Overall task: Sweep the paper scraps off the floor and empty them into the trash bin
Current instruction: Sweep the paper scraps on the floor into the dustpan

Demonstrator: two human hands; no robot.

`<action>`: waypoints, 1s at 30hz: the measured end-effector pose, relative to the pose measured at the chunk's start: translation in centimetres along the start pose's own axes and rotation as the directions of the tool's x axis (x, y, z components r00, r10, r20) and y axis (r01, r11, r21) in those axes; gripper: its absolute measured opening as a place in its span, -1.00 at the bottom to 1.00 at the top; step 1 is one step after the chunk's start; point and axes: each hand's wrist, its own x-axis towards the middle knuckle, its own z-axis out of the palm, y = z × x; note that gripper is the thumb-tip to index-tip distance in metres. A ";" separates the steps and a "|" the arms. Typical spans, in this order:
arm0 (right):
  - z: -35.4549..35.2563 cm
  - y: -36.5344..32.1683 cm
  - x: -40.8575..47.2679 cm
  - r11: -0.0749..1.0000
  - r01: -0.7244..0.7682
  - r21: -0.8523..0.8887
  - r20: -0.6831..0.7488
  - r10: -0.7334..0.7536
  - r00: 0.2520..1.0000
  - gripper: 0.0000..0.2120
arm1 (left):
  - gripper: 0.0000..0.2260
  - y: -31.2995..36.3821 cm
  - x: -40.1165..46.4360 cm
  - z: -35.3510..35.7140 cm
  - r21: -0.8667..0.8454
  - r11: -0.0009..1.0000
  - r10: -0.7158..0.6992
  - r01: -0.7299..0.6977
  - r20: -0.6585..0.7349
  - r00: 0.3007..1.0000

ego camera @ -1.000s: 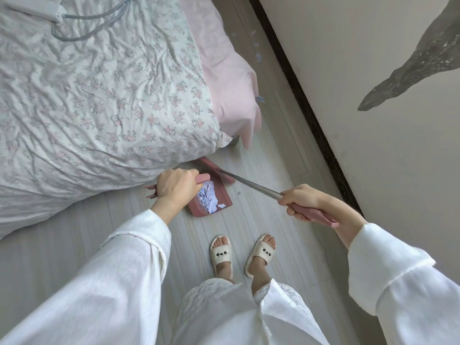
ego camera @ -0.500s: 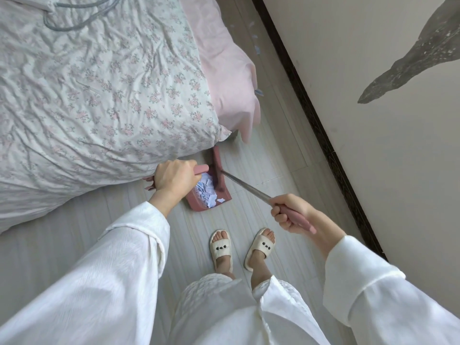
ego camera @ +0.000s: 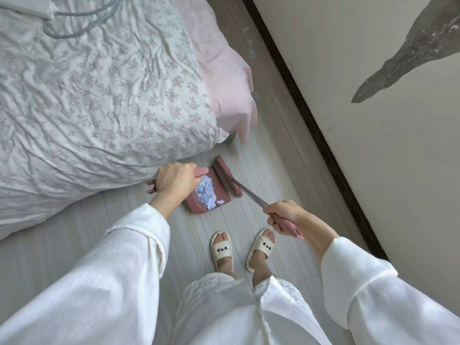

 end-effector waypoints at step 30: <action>-13.2 -4.5 -2.1 0.988 0.141 -0.055 -0.213 -0.150 0.965 -0.85 | -0.83 10.2 5.0 -3.7 -0.173 0.983 -0.055 0.052 -0.015 0.998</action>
